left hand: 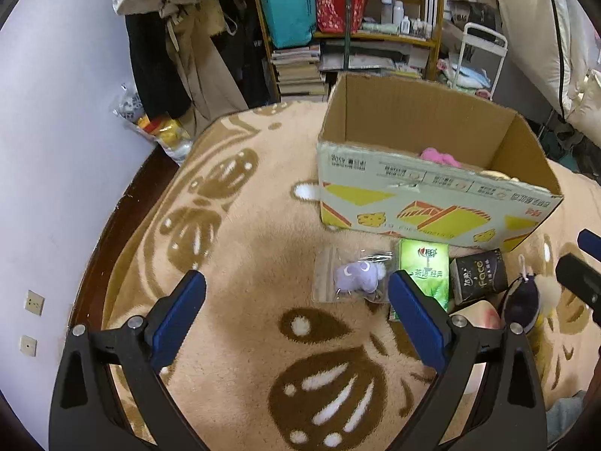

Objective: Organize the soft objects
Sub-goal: 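Move right tool down onto the purple-hatted doll plush, then close right tool on doll while left tool lowers onto bagged purple toy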

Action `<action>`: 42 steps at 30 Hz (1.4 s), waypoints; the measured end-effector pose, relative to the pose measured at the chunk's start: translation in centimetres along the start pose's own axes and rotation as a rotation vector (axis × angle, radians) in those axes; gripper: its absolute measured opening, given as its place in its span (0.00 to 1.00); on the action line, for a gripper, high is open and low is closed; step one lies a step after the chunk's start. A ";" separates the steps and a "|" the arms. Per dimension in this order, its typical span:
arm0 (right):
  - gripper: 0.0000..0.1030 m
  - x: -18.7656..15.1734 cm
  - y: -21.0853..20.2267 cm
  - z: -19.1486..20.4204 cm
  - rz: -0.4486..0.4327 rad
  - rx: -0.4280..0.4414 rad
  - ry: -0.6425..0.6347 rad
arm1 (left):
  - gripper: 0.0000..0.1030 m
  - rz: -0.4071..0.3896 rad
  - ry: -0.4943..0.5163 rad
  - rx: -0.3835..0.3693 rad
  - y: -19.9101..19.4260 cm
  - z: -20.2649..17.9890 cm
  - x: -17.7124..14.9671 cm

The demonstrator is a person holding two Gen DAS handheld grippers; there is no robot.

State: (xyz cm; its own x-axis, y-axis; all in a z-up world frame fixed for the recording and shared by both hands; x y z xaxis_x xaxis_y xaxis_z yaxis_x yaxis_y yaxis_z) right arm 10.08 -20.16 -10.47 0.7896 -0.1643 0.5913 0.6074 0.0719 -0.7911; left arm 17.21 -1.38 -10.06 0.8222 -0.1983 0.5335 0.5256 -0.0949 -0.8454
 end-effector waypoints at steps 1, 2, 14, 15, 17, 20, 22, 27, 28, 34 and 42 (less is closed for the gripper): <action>0.98 -0.1 0.2 0.1 0.006 0.000 -0.002 | 0.94 0.014 0.003 -0.010 0.4 -0.2 0.1; 0.98 -0.2 0.4 0.2 0.016 0.000 -0.002 | 0.94 0.022 0.005 -0.020 0.8 -0.3 0.1; 0.98 -2.1 3.9 1.0 0.185 0.013 -0.031 | 0.94 0.103 0.039 -0.031 4.5 -1.5 -0.3; 0.98 -2.2 4.2 1.1 0.202 0.010 -0.035 | 0.94 0.103 0.044 -0.027 4.7 -1.5 -0.4; 0.98 -2.4 4.5 1.1 0.215 0.001 -0.045 | 0.94 0.116 0.042 -0.017 5.4 -1.3 -0.6; 0.98 -2.3 4.8 0.7 0.216 -0.011 -0.046 | 0.94 0.135 0.026 -0.017 6.2 -0.9 -0.6; 0.98 -2.3 5.0 0.6 0.227 -0.010 -0.037 | 0.94 0.145 0.013 -0.032 6.7 -0.8 -0.5; 0.98 -2.8 5.8 0.2 0.277 -0.001 -0.024 | 0.94 0.172 0.004 -0.075 7.9 -1.0 -0.4; 0.98 -2.8 5.8 0.2 0.272 -0.001 -0.023 | 0.94 0.182 0.007 -0.083 8.3 -1.0 -0.4; 0.96 -2.6 5.9 0.3 0.268 -0.006 -0.021 | 0.94 0.241 0.021 -0.113 10.2 -1.5 -1.2; 0.96 -2.4 6.3 0.7 0.283 -0.010 -0.020 | 0.94 0.250 0.038 -0.160 10.6 -2.5 -1.3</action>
Point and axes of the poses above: each gripper's, at about its wrist camera, not at the fingertips, and y roughly the way its jaws point, z to its left, x to its top, the point moved 3 cm from there along y, roughly the way its jaws point, and after that the axes turned 7 degrees about -x, right-handed, at the moved point
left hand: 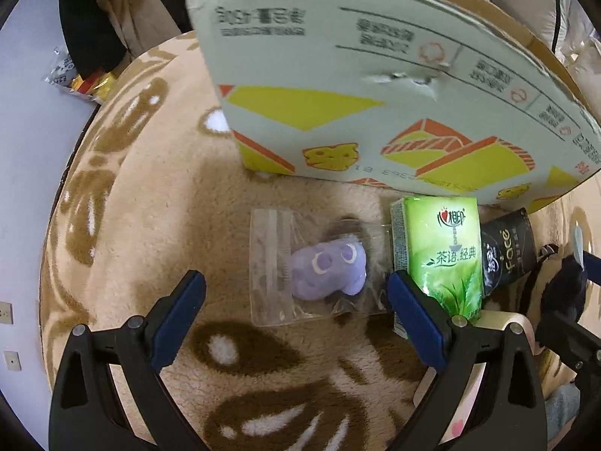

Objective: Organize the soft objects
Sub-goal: 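Close right tool on doll while left tool lowers onto bagged purple toy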

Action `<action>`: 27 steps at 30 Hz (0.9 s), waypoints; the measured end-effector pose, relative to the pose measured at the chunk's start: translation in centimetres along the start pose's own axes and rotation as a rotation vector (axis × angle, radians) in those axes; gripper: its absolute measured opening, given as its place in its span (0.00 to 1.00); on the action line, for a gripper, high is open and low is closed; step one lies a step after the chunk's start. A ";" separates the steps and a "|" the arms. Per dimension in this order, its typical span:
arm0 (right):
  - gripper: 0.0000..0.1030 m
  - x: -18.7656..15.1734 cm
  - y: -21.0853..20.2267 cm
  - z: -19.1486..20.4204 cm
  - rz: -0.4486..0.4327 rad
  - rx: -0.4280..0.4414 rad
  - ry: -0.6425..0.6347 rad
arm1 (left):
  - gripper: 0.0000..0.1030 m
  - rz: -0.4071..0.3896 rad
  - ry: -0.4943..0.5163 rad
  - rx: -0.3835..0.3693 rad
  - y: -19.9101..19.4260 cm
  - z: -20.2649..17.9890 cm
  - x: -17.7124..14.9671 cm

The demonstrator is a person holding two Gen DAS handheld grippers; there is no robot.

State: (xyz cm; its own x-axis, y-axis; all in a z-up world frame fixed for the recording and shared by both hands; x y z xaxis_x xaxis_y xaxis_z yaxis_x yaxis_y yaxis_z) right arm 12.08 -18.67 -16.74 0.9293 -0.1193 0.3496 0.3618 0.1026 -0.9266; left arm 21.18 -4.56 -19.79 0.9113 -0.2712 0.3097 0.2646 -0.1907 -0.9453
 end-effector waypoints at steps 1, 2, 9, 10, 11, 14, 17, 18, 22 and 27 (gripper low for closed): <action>0.96 0.0 0.0 0.0 0.002 0.001 0.000 | 0.94 0.002 0.001 -0.005 0.1 -0.1 0.0; 0.96 0.1 0.0 0.0 0.005 0.002 0.002 | 0.94 0.002 0.003 -0.005 0.1 -0.2 0.0; 0.96 0.2 0.0 0.0 0.004 0.000 0.003 | 0.94 -0.008 0.016 -0.023 -0.5 -0.4 0.0; 0.96 0.2 0.1 0.0 0.006 0.002 0.002 | 0.94 -0.012 0.022 -0.021 -0.6 -0.5 0.0; 0.95 0.2 0.1 0.1 0.007 0.006 0.001 | 0.94 -0.014 0.027 -0.015 -0.5 -0.3 0.1; 0.93 0.2 0.3 0.1 0.015 0.001 -0.001 | 0.94 0.000 0.029 -0.001 0.2 -0.6 0.1; 0.93 0.1 0.5 0.1 0.024 -0.002 0.006 | 0.94 -0.001 0.022 -0.007 0.3 -0.9 -0.1; 0.93 0.1 0.5 0.1 0.024 -0.003 0.007 | 0.94 -0.003 0.021 -0.005 0.3 -0.9 0.0; 0.93 0.1 0.4 0.2 0.016 -0.012 0.003 | 0.94 -0.001 0.001 -0.002 0.8 -0.6 -0.1; 0.93 0.1 0.2 0.0 0.016 -0.013 0.005 | 0.83 -0.003 -0.010 0.009 0.8 -0.1 0.1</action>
Point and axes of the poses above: each gripper's, at about its wrist camera, not at the fingertips, and y roughly the way its jaws point, z to its left, x to its top, the point moved 3 cm from there along y, roughly the way its jaws point, and after that the axes turned 7 degrees about -x, right-handed, at the moved point
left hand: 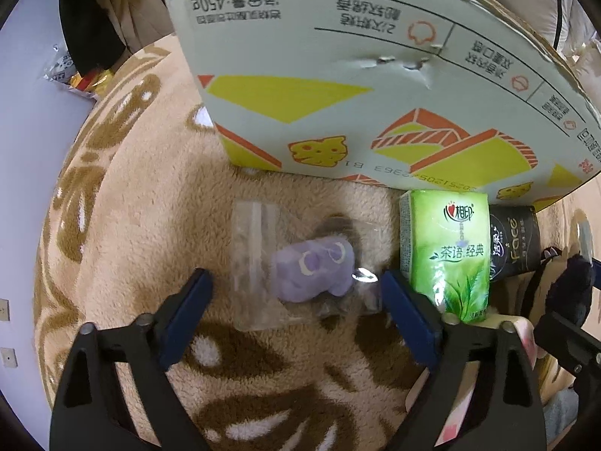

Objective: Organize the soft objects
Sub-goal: 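Close right tool on doll while left tool lowers onto bagged purple toy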

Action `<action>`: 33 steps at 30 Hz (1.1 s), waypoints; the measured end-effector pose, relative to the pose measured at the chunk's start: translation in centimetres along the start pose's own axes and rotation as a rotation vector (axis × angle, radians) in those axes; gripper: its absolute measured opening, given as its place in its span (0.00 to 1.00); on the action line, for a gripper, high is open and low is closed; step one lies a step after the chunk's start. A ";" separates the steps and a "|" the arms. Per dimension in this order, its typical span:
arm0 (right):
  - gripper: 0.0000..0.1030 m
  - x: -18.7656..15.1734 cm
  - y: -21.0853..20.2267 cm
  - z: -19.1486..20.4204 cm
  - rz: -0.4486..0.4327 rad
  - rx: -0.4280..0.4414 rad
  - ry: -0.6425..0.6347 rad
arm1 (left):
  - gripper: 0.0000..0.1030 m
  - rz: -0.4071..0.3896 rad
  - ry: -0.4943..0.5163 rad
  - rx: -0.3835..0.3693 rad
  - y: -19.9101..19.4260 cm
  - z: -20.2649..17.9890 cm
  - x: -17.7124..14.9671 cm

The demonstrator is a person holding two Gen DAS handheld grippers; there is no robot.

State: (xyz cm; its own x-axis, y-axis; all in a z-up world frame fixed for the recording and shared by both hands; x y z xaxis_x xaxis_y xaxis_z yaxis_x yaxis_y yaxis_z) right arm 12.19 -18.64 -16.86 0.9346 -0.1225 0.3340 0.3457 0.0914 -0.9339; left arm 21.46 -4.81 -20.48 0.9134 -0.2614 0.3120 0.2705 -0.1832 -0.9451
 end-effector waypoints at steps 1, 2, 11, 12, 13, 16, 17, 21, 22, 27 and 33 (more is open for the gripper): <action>0.92 0.0 -0.1 0.0 -0.001 -0.001 -0.002 | 0.80 0.001 0.000 0.008 -0.1 0.0 -0.1; 0.91 0.0 -0.2 0.0 -0.004 0.000 -0.002 | 0.79 0.005 0.001 0.015 0.0 0.0 -0.2; 0.82 0.2 -0.5 0.0 -0.011 0.014 0.000 | 0.79 -0.001 0.018 0.021 -0.3 -0.4 -0.6; 0.82 0.2 -0.5 0.0 -0.012 0.014 0.001 | 0.79 -0.001 0.019 0.020 -0.5 -0.6 -0.7; 0.81 0.3 -0.6 -0.1 -0.012 0.013 0.002 | 0.79 -0.002 0.018 0.018 -0.6 -0.6 -0.7; 0.80 0.3 -0.7 -0.1 -0.008 0.017 0.003 | 0.78 -0.001 0.014 0.013 -0.8 -0.7 -0.9; 0.80 0.3 -0.7 -0.1 -0.007 0.017 0.000 | 0.78 -0.001 0.013 0.011 -0.9 -0.7 -0.9; 0.79 0.4 -1.0 -0.2 -0.020 0.020 0.006 | 0.78 -0.006 0.009 0.006 -1.2 -0.6 -1.0; 0.79 0.5 -1.1 -0.3 -0.023 0.021 0.008 | 0.78 -0.005 0.010 0.007 -1.2 -0.6 -1.0; 0.79 0.6 -1.5 -0.5 -0.032 0.026 0.020 | 0.78 -0.014 0.024 0.010 -1.6 -1.0 -1.3; 0.79 0.7 -1.3 -0.3 -0.024 0.025 0.010 | 0.78 -0.016 0.043 0.029 -1.2 -1.6 -1.1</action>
Point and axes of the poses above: each gripper's, at about its wrist camera, not at the fingertips, and y roughly the way its jaws point, z to its left, x to its top, the point moved 3 cm from there along y, roughly the way its jaws point, and after that the axes turned 7 degrees about -x, right-handed, at the moved point
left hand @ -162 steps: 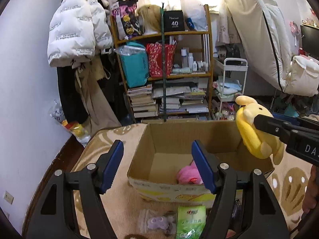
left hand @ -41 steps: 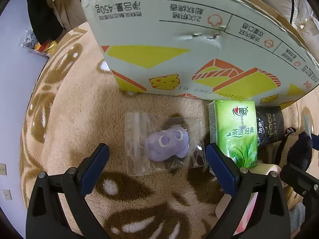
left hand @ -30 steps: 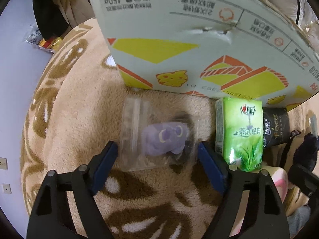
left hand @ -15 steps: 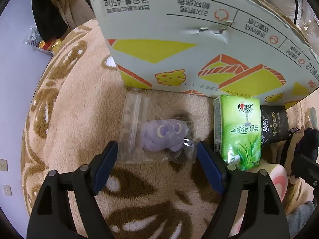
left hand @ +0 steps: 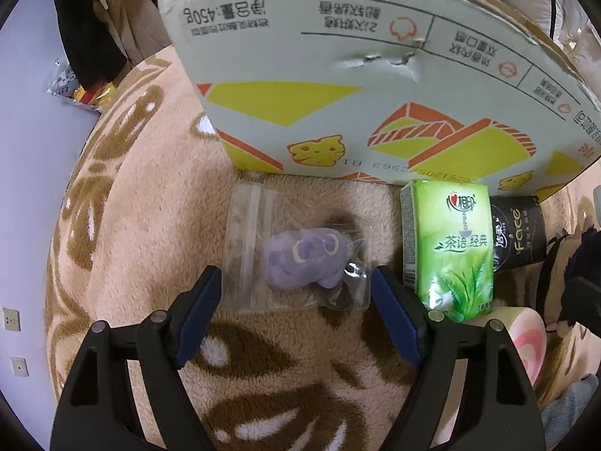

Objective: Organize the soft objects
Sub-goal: 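Close right tool on doll while left tool lowers onto bagged purple toy, then lift doll with right tool while left tool lifts bagged toy toward box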

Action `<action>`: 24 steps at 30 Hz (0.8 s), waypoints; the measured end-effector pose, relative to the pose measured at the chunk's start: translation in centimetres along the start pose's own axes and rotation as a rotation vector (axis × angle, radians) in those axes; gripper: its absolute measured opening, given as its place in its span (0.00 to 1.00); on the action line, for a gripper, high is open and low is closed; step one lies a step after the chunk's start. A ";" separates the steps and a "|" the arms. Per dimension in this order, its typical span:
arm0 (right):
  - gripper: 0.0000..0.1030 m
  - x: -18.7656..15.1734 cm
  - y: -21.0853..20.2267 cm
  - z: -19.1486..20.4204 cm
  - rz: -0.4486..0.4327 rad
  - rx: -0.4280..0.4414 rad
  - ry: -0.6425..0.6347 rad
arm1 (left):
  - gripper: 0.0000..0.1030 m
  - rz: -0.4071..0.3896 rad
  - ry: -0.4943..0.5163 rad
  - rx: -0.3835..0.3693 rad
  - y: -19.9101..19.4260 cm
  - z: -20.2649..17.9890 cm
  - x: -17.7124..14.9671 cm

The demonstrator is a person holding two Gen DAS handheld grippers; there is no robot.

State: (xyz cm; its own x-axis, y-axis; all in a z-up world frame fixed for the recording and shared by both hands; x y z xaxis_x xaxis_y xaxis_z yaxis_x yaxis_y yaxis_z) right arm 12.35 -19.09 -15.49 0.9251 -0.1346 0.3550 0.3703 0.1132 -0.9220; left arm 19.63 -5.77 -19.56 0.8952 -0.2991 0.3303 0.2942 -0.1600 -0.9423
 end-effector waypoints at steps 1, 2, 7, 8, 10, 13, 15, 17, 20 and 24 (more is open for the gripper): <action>0.79 0.0 0.1 0.1 0.001 0.000 -0.001 | 0.79 -0.001 -0.006 -0.005 0.0 0.0 0.0; 0.79 0.0 0.1 0.1 0.002 0.001 -0.001 | 0.79 -0.003 -0.010 -0.008 0.0 0.1 0.0; 0.79 0.1 0.4 0.1 0.007 0.002 0.006 | 0.84 -0.010 -0.020 0.002 0.3 0.3 0.4; 0.79 0.1 0.5 0.1 0.010 0.002 0.006 | 0.84 -0.011 -0.020 0.005 0.4 0.2 0.4; 0.79 0.1 0.6 0.1 0.011 0.002 0.005 | 0.84 -0.018 -0.015 0.011 0.4 0.2 0.4; 0.79 0.1 0.6 0.1 0.011 0.003 0.003 | 0.73 -0.025 -0.009 -0.004 0.3 -0.1 0.3; 0.79 0.2 0.6 0.1 0.012 0.005 0.004 | 0.67 -0.043 -0.001 -0.006 -0.3 -0.4 0.4; 0.79 0.2 0.6 0.1 0.012 0.006 0.005 | 0.66 -0.050 -0.005 -0.015 -0.6 -0.4 0.4; 0.79 0.2 0.6 0.1 0.013 0.008 0.005 | 0.62 -0.056 -0.024 -0.029 -0.9 -0.1 0.4; 0.79 0.2 0.5 0.0 0.004 0.010 0.005 | 0.59 -0.066 -0.041 -0.038 -1.3 0.6 0.5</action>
State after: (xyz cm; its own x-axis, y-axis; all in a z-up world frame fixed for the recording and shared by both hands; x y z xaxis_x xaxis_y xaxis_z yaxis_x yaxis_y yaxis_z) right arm 12.75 -19.10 -15.90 0.9262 -0.1394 0.3504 0.3673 0.1236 -0.9218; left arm 19.94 -5.12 -18.21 0.8875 -0.2483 0.3883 0.3407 -0.2140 -0.9155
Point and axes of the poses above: each gripper's, at about its wrist camera, not at the fingertips, and y roughly the way its jaws point, z to its left, x to its top, the point moved 3 cm from there along y, roughly the way its jaws point, and after that the axes turned 7 degrees about -x, right-handed, at the moved point
